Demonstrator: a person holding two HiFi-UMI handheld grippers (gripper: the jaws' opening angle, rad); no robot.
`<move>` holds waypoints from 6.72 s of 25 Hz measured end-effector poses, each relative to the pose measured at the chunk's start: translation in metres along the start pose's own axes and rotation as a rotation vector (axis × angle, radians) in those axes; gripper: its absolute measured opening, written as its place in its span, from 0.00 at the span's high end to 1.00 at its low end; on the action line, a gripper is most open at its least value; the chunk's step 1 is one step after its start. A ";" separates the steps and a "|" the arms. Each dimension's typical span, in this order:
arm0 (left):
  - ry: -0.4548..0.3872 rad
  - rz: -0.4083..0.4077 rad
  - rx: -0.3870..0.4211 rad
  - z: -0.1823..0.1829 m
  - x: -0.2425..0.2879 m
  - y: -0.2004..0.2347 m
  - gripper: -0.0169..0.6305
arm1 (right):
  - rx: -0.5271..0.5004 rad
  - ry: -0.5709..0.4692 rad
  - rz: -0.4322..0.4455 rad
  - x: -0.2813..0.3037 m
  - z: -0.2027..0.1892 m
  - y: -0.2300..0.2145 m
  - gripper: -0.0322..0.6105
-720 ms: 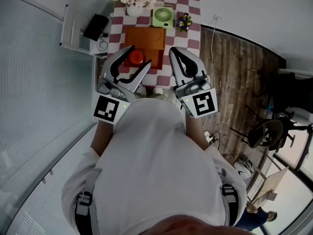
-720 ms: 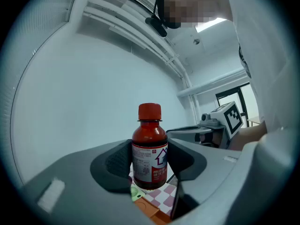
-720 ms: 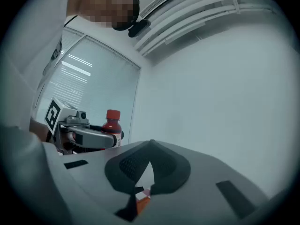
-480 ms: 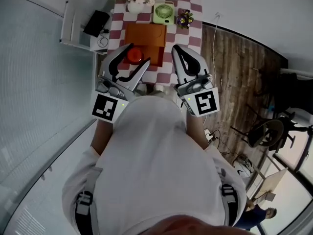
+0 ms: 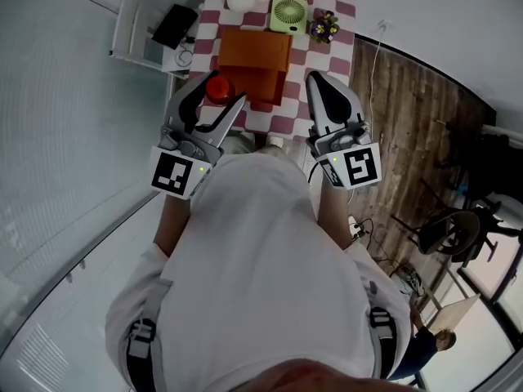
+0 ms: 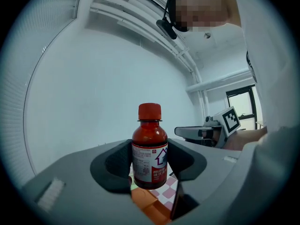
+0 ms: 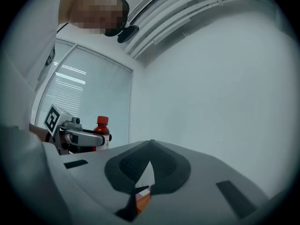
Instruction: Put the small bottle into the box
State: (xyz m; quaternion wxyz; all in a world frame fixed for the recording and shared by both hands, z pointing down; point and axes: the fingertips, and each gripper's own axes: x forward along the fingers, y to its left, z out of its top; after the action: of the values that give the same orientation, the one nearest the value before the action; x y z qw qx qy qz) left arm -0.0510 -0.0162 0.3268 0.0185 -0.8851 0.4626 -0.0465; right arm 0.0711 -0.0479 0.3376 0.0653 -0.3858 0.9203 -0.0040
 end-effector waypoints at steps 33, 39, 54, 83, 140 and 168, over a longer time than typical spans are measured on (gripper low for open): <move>0.235 -0.098 -0.082 -0.144 -0.016 0.096 0.63 | 0.148 0.240 -0.084 0.013 -0.070 0.071 0.95; 0.333 -0.174 0.012 -0.196 0.022 0.076 0.63 | 0.172 0.249 -0.083 -0.005 -0.081 0.055 0.95; 0.855 -0.562 0.412 -0.383 0.094 0.000 0.63 | 0.225 0.244 -0.096 -0.035 -0.101 -0.017 0.95; 1.327 -0.791 0.728 -0.495 0.082 -0.016 0.62 | 0.243 0.242 -0.354 -0.109 -0.098 -0.041 0.95; 0.239 -0.296 -0.125 -0.120 -0.016 0.039 0.97 | 0.046 0.293 -0.021 0.013 -0.056 0.071 0.95; 0.257 -0.248 -0.140 -0.085 -0.028 -0.028 0.97 | 0.120 0.135 0.217 0.031 -0.047 0.087 0.95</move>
State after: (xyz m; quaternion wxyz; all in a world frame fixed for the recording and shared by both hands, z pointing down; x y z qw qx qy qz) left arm -0.0526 0.0238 0.4116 -0.1080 -0.9213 0.3505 -0.1290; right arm -0.0181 -0.0113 0.3756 0.0264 -0.2784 0.9569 -0.0779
